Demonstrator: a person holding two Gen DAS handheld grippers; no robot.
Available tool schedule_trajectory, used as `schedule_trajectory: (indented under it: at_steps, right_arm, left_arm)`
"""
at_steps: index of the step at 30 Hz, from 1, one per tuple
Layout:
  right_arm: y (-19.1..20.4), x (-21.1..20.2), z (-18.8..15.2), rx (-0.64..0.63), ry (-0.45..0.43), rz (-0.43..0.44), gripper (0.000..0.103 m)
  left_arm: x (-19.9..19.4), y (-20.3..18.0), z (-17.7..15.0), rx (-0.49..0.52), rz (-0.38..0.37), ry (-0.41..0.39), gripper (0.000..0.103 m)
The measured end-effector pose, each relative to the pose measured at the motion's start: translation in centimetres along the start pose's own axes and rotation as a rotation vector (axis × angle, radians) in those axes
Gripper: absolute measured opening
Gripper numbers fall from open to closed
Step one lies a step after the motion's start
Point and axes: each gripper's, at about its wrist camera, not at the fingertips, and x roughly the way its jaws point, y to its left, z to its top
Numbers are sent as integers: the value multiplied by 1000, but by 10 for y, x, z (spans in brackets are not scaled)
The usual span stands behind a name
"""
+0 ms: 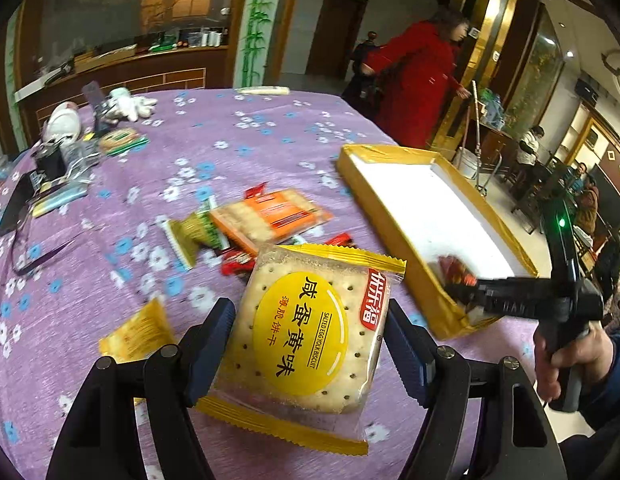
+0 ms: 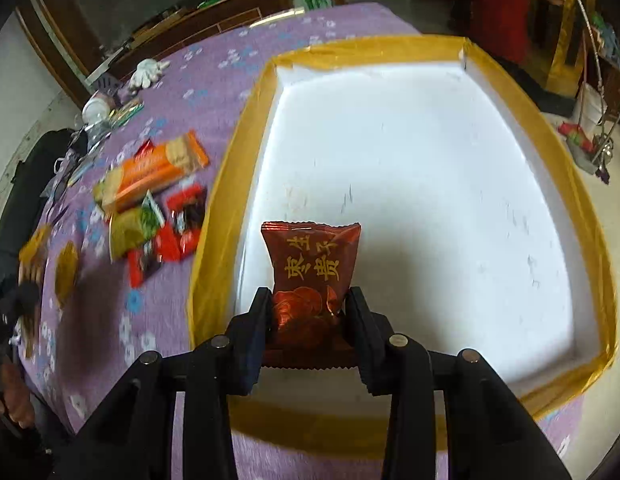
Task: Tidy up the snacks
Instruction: 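Carry the yellow cracker pack and red candy over the white tray with both grippers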
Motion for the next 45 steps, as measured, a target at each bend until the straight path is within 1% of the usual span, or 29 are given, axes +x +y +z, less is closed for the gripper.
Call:
schedule_trajectory:
  at_steps: [9,13,16,23,28,35,41,45]
  right_arm:
    - [5,-22,-25,-47,50,76,36]
    - [4,-29,-36,-53,82,132,36]
    - [-2,-42,-38,-46,59,167,36]
    - [-21,-64,-20,10,-6,184,36]
    - [-34,-76,-2,48,-38,194,36]
    - [-38,-87,17,53,-74,192,36]
    - [-45,-88,30,63,-88,195,36]
    - [-52,-82,40,84,-86,196,36]
  left_arm:
    - [16,-28,9,27,-33,14,77]
    - [19,-37,13,35,-45,10,77]
    - [22,-42,17,37,-52,8,77]
    - [27,-54,28,59,-68,0,77]
    - [31,-61,40,51,-84,-6,77]
    - [39,-78,57,79,-103,-14,75]
    - [51,-90,72,86,-115,-7,75]
    - [67,-98,81,83,-115,8,74]
